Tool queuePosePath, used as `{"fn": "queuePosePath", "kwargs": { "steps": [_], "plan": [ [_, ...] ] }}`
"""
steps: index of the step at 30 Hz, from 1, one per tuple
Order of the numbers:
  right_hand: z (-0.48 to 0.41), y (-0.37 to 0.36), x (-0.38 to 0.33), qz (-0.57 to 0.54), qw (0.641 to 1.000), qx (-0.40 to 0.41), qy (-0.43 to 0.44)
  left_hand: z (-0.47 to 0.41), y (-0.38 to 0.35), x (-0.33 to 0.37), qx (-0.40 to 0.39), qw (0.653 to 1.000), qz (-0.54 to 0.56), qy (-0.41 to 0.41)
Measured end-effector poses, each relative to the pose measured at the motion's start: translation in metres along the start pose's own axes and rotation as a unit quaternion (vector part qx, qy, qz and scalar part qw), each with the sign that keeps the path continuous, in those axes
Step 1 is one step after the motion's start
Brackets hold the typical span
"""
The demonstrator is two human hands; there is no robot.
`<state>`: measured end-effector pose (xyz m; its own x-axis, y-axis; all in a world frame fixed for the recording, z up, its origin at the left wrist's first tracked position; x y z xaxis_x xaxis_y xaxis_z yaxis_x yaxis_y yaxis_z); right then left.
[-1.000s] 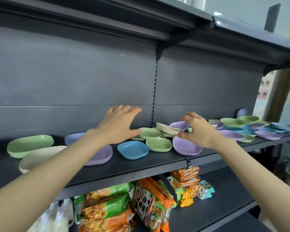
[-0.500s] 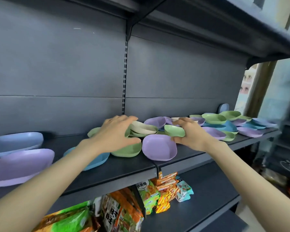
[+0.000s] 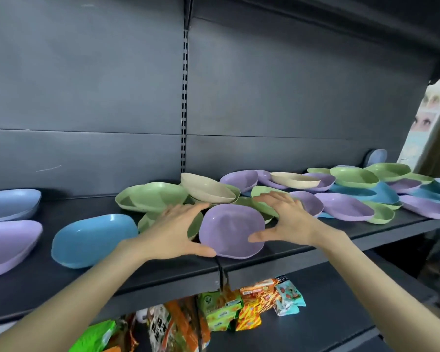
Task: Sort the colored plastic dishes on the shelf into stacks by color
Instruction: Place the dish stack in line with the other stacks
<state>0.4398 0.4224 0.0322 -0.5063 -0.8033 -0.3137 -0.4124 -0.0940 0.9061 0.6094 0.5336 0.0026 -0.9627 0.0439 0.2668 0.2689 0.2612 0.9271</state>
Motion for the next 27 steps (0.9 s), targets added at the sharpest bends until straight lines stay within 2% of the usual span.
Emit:
{"fn": "queuePosePath", "kwargs": {
  "steps": [5,10,16,23,27],
  "plan": [
    [-0.002,-0.015,0.016,-0.015,0.997,-0.070,0.032,0.005,-0.020,-0.002,-0.021,0.998,-0.001,0.057],
    [-0.005,-0.020,0.028,-0.009,0.992,-0.097,0.084,0.010,-0.022,0.012,-0.012,0.993,-0.005,0.118],
    [-0.009,-0.029,0.032,-0.005,0.987,-0.085,0.139,0.012,-0.022,0.024,0.015,0.986,0.029,0.165],
    [-0.008,-0.027,0.025,-0.074,0.981,-0.076,0.165,0.012,-0.020,0.029,0.046,0.977,0.111,0.177],
    [-0.014,-0.009,0.011,-0.142,0.971,-0.059,0.182,0.023,-0.009,0.021,0.104,0.960,0.173,0.196]
  ]
}}
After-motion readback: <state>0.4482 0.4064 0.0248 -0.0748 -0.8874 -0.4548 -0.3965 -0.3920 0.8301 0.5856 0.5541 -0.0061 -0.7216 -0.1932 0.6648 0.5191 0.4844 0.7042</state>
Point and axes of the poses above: each hand's wrist, its own z-axis away from the middle knuckle, its own y-axis out of the back of the hand, x = y × z, the point moved 7 cm from there along -z, towards the middle knuckle, and after that the axes turned 6 degrees about -z, right-handed, at the moved point
